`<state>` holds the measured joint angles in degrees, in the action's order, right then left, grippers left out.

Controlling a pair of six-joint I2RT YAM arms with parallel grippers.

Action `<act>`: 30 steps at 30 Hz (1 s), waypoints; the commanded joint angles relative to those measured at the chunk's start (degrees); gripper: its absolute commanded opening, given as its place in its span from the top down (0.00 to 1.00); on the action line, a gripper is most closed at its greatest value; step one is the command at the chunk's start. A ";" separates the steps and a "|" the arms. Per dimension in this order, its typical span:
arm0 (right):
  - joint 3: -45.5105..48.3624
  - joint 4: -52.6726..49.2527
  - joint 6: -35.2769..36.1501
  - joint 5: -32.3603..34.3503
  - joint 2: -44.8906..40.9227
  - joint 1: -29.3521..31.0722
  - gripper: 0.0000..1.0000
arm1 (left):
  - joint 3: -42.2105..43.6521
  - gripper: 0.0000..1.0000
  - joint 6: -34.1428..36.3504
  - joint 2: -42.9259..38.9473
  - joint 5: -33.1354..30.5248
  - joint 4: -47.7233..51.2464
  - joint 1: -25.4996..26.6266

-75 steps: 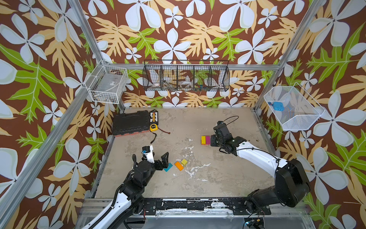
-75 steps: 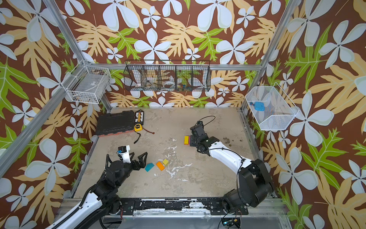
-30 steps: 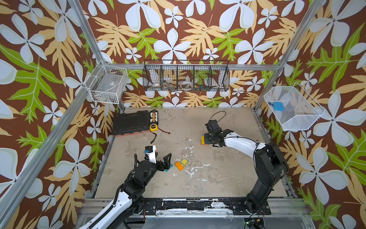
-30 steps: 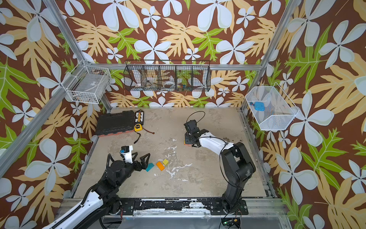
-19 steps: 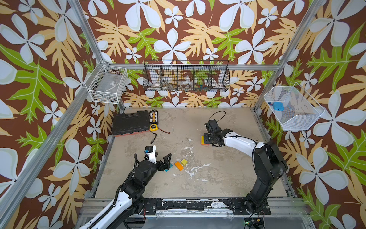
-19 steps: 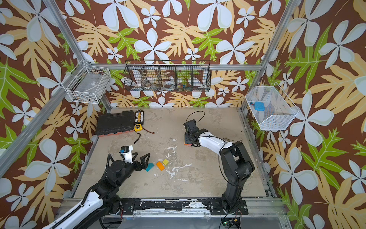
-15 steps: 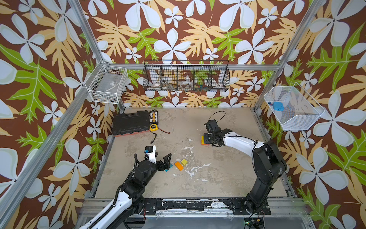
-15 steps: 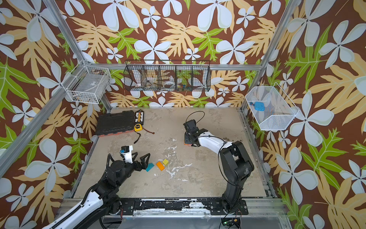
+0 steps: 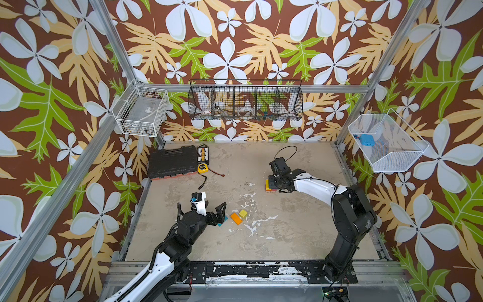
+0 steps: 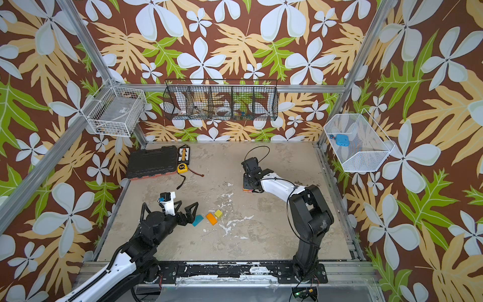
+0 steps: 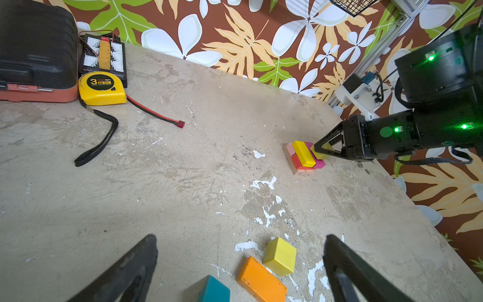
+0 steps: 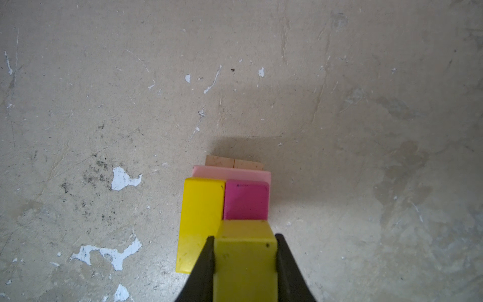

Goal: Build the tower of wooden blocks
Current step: 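Lower the yellow-green cube onto the tower beside the yellow bar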

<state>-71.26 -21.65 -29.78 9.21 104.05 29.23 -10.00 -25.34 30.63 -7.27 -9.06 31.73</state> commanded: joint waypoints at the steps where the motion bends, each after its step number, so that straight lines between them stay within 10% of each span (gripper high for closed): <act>1: -0.53 -0.52 -0.54 0.81 0.27 -0.01 0.70 | -0.01 0.00 0.47 -0.03 0.06 -1.58 0.00; 30: 2.44 0.28 -1.77 0.18 -2.40 0.03 0.51 | 0.01 0.00 0.47 -0.08 0.41 -1.66 0.00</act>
<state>-69.52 -22.09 -31.11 9.37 102.37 29.26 -10.00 -25.34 30.59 -7.07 -9.21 31.73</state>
